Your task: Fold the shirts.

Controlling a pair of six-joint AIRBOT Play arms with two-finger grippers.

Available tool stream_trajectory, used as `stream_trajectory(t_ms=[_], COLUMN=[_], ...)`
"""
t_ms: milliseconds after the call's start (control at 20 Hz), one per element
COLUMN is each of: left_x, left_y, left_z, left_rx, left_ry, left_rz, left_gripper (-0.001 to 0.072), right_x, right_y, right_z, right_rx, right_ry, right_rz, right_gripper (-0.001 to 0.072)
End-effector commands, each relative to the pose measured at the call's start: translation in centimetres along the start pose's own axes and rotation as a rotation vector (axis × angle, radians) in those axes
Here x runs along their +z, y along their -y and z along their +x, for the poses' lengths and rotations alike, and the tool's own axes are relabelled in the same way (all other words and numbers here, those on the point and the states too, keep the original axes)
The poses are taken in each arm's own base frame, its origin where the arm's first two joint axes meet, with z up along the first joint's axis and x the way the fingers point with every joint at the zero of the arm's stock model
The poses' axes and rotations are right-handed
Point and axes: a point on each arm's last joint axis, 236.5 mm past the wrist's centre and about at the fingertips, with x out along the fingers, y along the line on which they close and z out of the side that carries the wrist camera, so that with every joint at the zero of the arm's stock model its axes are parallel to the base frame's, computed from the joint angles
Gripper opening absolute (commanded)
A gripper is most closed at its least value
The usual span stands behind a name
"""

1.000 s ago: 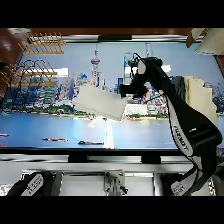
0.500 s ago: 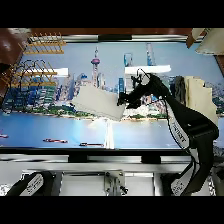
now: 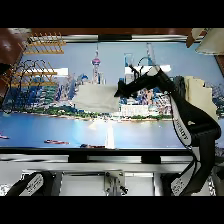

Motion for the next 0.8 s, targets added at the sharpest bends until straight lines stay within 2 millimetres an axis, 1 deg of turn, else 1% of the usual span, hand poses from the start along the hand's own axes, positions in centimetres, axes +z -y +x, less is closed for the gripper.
stream_trajectory(t_ms=[0,50,150,200,250,300,400,550,650,750], left_x=[0.0,0.0,0.0,0.0,0.0,0.0,0.0,0.0,0.0,0.0], left_y=[0.0,0.0,0.0,0.0,0.0,0.0,0.0,0.0,0.0,-0.1], left_z=[0.0,0.0,0.0,0.0,0.0,0.0,0.0,0.0,0.0,0.1], left_rx=[0.0,0.0,0.0,0.0,0.0,0.0,0.0,0.0,0.0,0.0], left_ry=[-0.001,-0.001,-0.001,-0.001,-0.001,-0.001,-0.002,-0.002,-0.001,-0.003], left_rz=[-0.001,-0.001,-0.001,-0.001,-0.001,-0.001,-0.001,-0.001,-0.003,-0.007], left_gripper=[0.0031,0.0031,0.0031,0.0031,0.0031,0.0031,0.0031,0.0031,0.0031,0.0031], right_x=[2.9,3.8,5.1,5.6,6.2,6.7,7.8,10.5,12.7,14.6], right_y=[-6.2,-7.5,-8.9,-9.1,-8.9,-8.3,-6.3,-3.4,-2.3,-1.7], right_z=[-8.5,-11.3,-16.1,-18.2,-20.2,-22.0,-25.2,-30.0,-33.5,-36.7], right_rx=[0.089,0.093,0.095,0.092,0.089,0.078,0.048,0.023,0.009,-0.009], right_ry=[0.132,0.188,0.285,0.33,0.381,0.423,0.506,0.675,0.821,0.963], right_rz=[-0.101,-0.108,-0.117,-0.12,-0.108,-0.098,-0.067,-0.021,-0.022,-0.046], right_gripper=[0.0078,0.0078,0.0078,0.0078,0.0078,0.0077,0.0078,0.0077,0.0078,0.0077])
